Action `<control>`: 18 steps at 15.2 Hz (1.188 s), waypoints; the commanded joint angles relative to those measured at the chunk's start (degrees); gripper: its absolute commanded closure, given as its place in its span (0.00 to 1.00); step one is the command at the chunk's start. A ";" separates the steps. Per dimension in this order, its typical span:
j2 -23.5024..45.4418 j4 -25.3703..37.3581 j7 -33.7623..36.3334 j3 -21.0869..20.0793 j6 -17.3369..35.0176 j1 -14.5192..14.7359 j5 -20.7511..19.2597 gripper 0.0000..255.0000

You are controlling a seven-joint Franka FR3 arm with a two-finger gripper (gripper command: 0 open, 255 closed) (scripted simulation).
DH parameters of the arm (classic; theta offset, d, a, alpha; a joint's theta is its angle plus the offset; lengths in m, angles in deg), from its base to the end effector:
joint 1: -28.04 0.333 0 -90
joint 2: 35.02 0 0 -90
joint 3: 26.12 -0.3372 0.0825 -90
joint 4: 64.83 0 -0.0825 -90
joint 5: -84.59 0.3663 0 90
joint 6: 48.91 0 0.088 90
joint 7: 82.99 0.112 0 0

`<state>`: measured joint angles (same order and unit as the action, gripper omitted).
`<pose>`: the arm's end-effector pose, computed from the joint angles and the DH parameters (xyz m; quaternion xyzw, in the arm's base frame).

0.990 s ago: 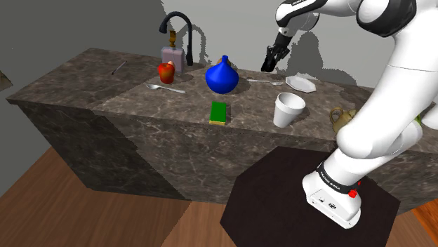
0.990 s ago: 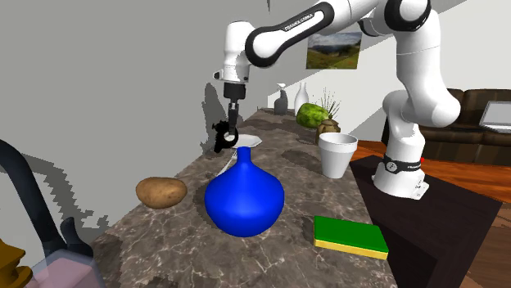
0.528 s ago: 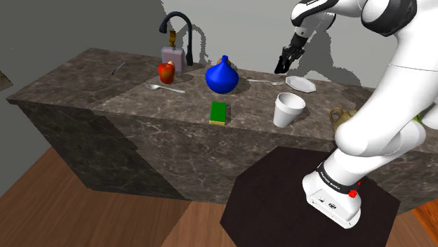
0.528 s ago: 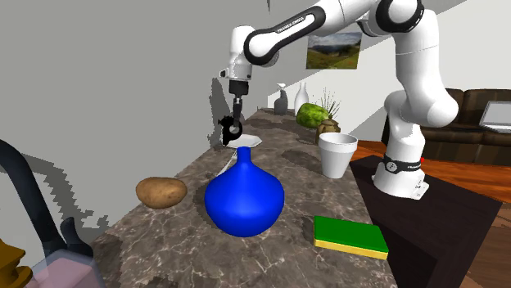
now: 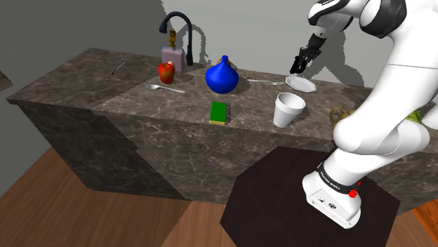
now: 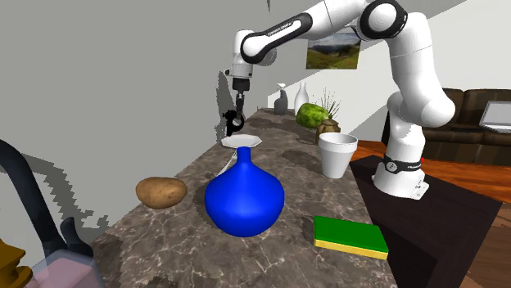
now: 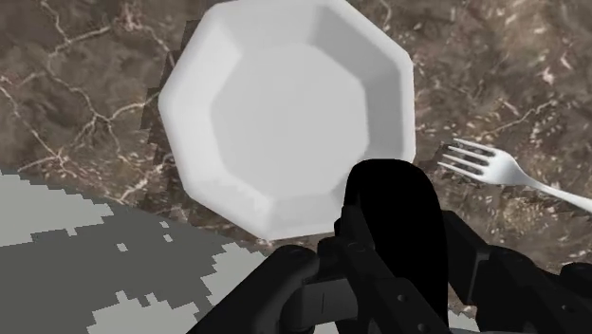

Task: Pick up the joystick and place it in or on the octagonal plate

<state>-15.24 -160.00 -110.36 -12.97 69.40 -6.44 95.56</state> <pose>0.4601 -0.4632 0.4413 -0.9760 0.2096 -0.0564 0.0166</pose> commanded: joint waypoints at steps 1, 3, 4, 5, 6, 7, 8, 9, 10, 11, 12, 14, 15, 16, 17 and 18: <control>1.33 2.00 -2.30 0.52 -0.95 -1.71 0.62 1.00; 2.99 3.76 -4.54 0.93 -1.36 -3.47 1.32 1.00; 3.21 3.30 -4.66 0.89 -0.69 -3.48 1.43 1.00; 3.43 2.85 -4.78 0.84 -0.04 -3.48 1.54 1.00; 3.67 2.42 -4.90 0.79 0.62 -3.49 1.65 1.00; 3.92 2.00 -5.03 0.74 1.27 -3.50 1.77 1.00; 4.18 1.60 -5.15 0.69 1.91 -3.52 1.89 1.00; 4.45 1.22 -5.28 0.64 2.55 -3.53 2.02 1.00; 4.73 0.85 -5.41 0.58 3.19 -3.55 2.14 1.00; 5.02 0.49 -5.54 0.52 3.82 -3.57 2.28 1.00; 5.32 0.15 -5.67 0.46 4.45 -3.59 2.41 1.00; 5.94 -0.49 -5.95 0.33 5.68 -3.64 2.70 1.00; 6.27 -0.79 -6.08 0.27 6.30 -3.67 2.84 1.00; 6.61 -1.07 -6.22 0.20 6.90 -3.70 2.99 1.00; 7.00 -1.37 -6.38 0.12 7.57 -3.73 3.16 1.00; 6.98 -1.39 -6.38 0.13 7.57 -3.73 3.16 1.00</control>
<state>-8.54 -160.85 -116.73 -12.68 76.49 -10.31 98.63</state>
